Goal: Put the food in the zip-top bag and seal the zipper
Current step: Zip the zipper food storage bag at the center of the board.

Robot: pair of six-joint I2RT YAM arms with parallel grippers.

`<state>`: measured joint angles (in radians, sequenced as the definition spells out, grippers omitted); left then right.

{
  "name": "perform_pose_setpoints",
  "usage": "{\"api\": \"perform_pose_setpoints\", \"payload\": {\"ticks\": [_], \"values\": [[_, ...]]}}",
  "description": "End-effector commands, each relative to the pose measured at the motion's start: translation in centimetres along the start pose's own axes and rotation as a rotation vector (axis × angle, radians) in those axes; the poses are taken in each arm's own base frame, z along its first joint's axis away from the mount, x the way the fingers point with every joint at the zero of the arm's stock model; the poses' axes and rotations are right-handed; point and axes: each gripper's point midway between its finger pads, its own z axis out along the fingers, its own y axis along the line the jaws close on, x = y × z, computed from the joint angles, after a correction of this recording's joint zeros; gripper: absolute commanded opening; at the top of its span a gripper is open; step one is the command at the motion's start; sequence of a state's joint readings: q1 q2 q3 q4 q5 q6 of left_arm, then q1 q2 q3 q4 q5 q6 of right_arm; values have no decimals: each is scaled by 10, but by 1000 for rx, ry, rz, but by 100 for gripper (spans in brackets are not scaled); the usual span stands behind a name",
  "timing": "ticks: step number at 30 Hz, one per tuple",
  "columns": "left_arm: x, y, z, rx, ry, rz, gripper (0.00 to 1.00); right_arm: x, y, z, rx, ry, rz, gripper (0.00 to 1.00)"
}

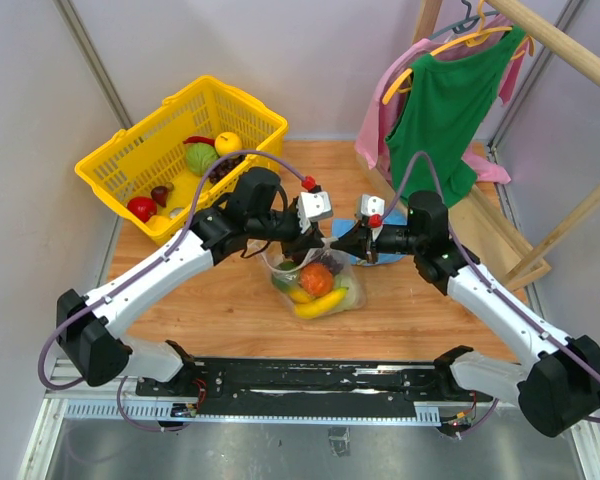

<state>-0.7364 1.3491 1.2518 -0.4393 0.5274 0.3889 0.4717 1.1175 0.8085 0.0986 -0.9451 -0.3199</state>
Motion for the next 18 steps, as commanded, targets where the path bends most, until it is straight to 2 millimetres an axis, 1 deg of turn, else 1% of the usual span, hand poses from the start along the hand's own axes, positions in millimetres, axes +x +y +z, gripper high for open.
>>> {"api": "perform_pose_setpoints", "payload": {"ticks": [1,4,8,12,13,15,18], "values": [[-1,5,-21,-78,28,33,0,-20,-13,-12,96,-23,-68,1],[1,9,-27,-120,35,38,0,-21,-19,-14,127,-17,-67,1],[-1,13,-37,-163,45,48,0,-24,-17,-13,116,-26,-68,1],[-11,12,-41,-154,37,52,0,-35,-3,-8,8,-59,-65,1],[-14,10,-40,-141,29,50,0,-38,-1,-7,-9,-59,-58,5],[-20,8,-39,-121,12,48,0,-41,1,-4,-34,-53,-52,22],[-24,6,-36,-103,-1,46,0,-44,4,0,-58,-56,-60,36]]}}
